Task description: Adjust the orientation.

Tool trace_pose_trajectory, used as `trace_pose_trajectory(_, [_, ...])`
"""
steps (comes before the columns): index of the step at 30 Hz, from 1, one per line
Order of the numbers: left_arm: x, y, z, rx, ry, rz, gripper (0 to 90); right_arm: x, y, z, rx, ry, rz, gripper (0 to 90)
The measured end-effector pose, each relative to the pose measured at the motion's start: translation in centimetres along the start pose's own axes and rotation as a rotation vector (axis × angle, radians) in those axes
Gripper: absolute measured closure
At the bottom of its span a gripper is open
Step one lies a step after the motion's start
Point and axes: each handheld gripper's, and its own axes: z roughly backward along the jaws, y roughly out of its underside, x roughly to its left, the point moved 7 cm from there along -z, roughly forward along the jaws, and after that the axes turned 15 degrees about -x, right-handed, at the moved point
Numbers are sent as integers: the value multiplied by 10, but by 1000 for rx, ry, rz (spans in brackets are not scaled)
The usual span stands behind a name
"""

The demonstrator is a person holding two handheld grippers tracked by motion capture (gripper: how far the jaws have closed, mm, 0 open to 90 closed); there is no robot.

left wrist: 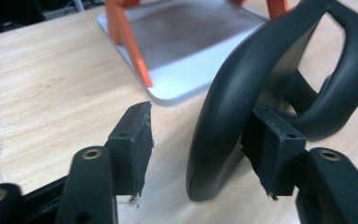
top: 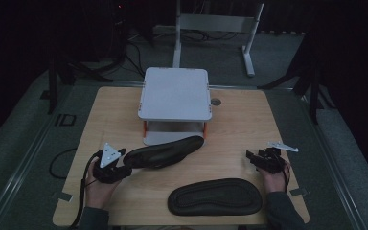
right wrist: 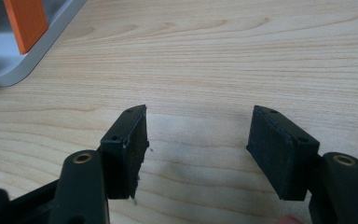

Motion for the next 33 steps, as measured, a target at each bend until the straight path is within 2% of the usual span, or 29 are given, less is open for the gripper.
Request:
trace_pose_trajectory(2, [1,0,0,-1,-10,-9,395,0,0,0,0,0,-1,372])
trace_pose_trajectory(4, [5,1,1,5,-39,-9,368,0,0,0,0,-1,1,371])
trace_pose_trajectory(7, [6,3,1,9,-7,6,386,0,0,0,-2,-3,2,371])
trace_pose_trajectory(10, [6,6,0,14,-2,13,393,0,0,0,-1,-2,1,371])
trace_pose_trajectory(12, [6,6,-2,22,-17,3,383,1,0,0,-1,-3,1,371])
trace_pose_trajectory(16, [2,3,-4,7,-10,6,372,1,0,-1,2,-2,1,371])
trace_pose_trajectory(19, [-6,-4,-8,-4,8,4,371,1,0,-1,2,-4,2,371])
trace_pose_trajectory(20, [-16,-8,-11,-11,35,-4,371,1,0,-1,2,-4,4,371])
trace_pose_trajectory(21, [-16,-8,-11,-11,35,-4,371,1,0,-1,2,-4,4,371])
trace_pose_trajectory(22, [-21,-10,-12,-13,54,-10,371,1,0,0,2,-4,2,371])
trace_pose_trajectory(23, [-33,-12,-15,-11,89,-28,371,1,0,0,2,-5,1,371])
trace_pose_trajectory(25, [-39,-13,-17,-11,99,-38,369,1,0,0,2,-6,1,371])
trace_pose_trajectory(26, [-49,-15,-19,-9,134,-34,368,1,0,0,2,-7,1,371])
trace_pose_trajectory(27, [-49,-15,-19,-9,134,-34,368,2,0,1,3,-10,-1,371])
trace_pose_trajectory(28, [-59,-16,-21,-11,161,-43,368,3,0,1,1,-16,-1,372])
trace_pose_trajectory(29, [-59,-16,-21,-11,161,-43,368,3,0,1,1,-16,-1,372])
trace_pose_trajectory(32, [-75,-15,-21,-12,199,-59,368,9,-1,4,1,-33,14,371])
trace_pose_trajectory(33, [-84,-15,-20,-12,222,-74,368,10,-1,4,3,-39,19,371])
